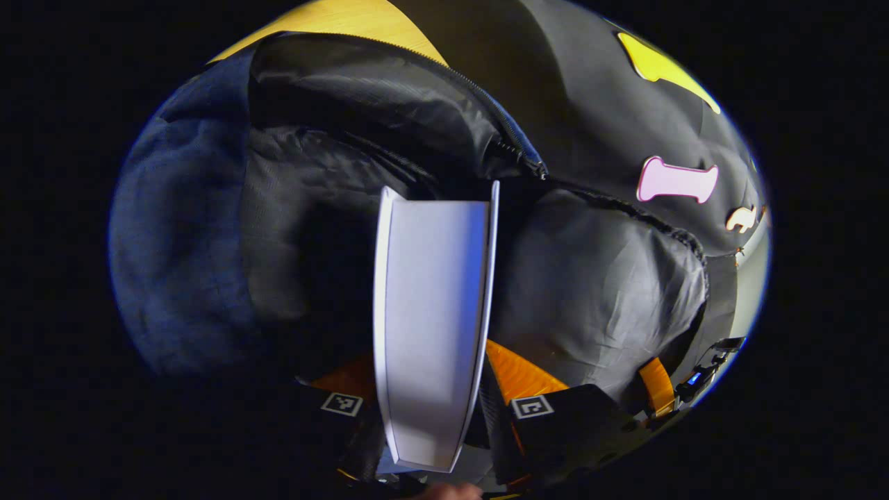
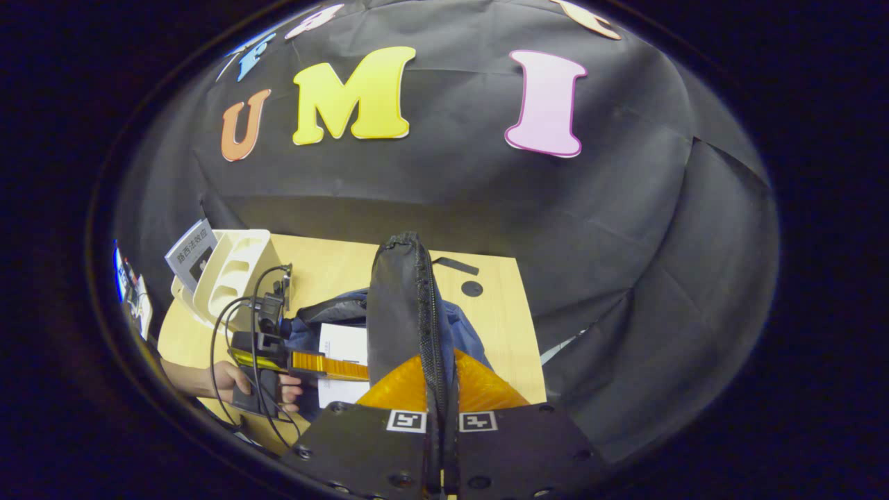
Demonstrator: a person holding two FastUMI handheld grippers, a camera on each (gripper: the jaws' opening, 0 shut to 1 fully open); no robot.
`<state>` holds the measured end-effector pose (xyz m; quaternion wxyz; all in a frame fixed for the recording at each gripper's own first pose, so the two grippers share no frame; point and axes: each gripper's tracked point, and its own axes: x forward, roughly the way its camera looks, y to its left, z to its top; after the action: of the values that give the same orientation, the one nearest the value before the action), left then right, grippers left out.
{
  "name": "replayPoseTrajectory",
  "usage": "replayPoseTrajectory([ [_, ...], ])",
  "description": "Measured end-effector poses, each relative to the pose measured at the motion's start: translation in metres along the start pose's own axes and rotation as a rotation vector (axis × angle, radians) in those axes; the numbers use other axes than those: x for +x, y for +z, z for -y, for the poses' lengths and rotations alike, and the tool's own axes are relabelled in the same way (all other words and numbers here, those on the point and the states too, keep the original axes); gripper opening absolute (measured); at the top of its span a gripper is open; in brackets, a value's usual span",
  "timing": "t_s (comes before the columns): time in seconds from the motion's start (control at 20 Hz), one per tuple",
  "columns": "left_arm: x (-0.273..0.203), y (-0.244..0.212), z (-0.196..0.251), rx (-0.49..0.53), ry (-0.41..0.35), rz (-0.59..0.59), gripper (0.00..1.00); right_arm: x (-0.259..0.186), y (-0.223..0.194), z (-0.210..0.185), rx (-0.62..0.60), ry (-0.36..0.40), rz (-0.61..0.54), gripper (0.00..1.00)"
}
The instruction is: Open the schoolbag, grab two books from the bookshelf and put them into the schoolbag.
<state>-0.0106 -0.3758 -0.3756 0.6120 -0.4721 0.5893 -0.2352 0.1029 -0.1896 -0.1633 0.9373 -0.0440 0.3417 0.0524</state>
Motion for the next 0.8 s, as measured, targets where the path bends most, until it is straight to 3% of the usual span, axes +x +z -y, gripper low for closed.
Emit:
replayPoseTrajectory([
  [0.1,-0.003,-0.004,-0.016,0.010,0.105,-0.024,0.77,0.002,0.000,-0.002,-0.003,0.003,0.003,0.02],
  [0.2,-0.019,-0.007,-0.026,0.024,0.184,-0.039,0.87,0.003,-0.003,-0.004,-0.009,0.005,0.005,0.02],
  [0.45,-0.072,-0.011,-0.028,0.100,0.348,-0.043,0.89,0.002,-0.008,-0.009,0.000,0.015,0.012,0.02],
  [0.8,-0.186,-0.006,-0.008,0.431,0.655,0.028,0.91,-0.005,-0.013,-0.024,-0.032,0.018,0.033,0.02],
])
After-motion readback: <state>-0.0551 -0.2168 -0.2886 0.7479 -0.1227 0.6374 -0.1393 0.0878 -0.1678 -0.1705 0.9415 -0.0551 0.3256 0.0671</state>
